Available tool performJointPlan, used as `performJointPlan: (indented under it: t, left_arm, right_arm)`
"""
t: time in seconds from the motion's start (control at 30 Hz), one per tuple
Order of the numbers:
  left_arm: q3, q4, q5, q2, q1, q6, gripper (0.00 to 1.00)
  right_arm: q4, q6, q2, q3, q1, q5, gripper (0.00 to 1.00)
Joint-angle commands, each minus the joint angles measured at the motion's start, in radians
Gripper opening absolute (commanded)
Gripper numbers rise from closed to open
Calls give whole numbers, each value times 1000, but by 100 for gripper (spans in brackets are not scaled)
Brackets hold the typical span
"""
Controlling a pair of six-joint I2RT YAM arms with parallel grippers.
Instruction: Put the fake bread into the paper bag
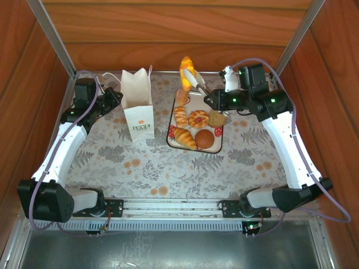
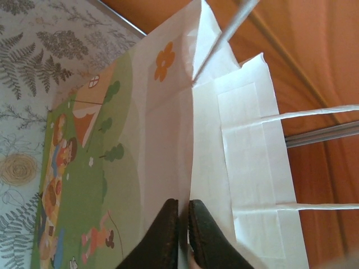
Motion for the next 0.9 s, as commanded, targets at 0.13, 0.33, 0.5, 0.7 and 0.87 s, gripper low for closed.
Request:
performJointPlan:
  t: [0.13, 0.33, 0.5, 0.7, 0.87]
  left_arm:
    - [-7, 15, 3, -19, -7, 3, 6]
    - [-14, 15, 2, -20, -7, -4, 5]
    - [-15, 15, 0, -21, -6, -5, 5]
    - [-18, 15, -4, -24, -7, -10, 5]
    - [-19, 15, -7, -25, -8, -11, 5]
  right_arm:
    - [74, -14, 30, 110, 92, -18, 36]
    - [86, -35, 115, 237, 174, -8, 36]
    - [110, -40, 181, 318, 231, -26, 36]
    - [101, -49, 265, 376, 293, -33, 36]
    - [66, -64, 344, 415, 325, 9, 36]
